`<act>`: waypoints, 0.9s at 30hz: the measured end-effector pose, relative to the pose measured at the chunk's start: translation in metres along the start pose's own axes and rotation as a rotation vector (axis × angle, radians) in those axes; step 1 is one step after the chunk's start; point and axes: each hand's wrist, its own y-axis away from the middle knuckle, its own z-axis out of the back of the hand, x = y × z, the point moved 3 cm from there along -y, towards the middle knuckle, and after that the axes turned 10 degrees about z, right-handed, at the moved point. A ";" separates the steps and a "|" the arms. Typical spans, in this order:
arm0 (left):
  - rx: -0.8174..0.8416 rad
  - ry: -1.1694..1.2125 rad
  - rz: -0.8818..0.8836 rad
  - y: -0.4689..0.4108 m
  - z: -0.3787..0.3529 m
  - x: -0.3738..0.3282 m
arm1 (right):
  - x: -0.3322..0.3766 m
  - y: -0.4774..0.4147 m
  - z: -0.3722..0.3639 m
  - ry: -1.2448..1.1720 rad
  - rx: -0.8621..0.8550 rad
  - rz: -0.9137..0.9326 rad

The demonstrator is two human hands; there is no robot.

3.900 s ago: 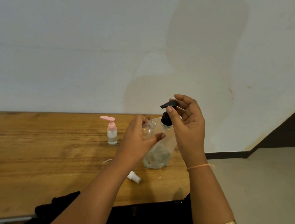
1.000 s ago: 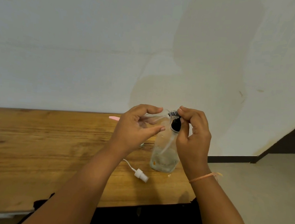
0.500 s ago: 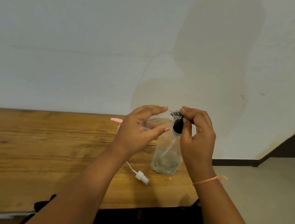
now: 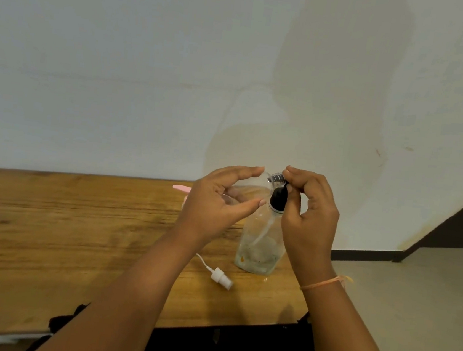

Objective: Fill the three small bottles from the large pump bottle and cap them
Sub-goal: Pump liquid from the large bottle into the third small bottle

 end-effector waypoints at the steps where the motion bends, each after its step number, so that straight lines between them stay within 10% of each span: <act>1: -0.007 0.012 0.015 0.000 0.000 0.001 | 0.000 0.001 -0.001 0.002 0.001 0.002; 27: -0.044 0.062 0.063 -0.005 -0.007 0.013 | -0.005 0.011 -0.013 0.081 -0.036 0.063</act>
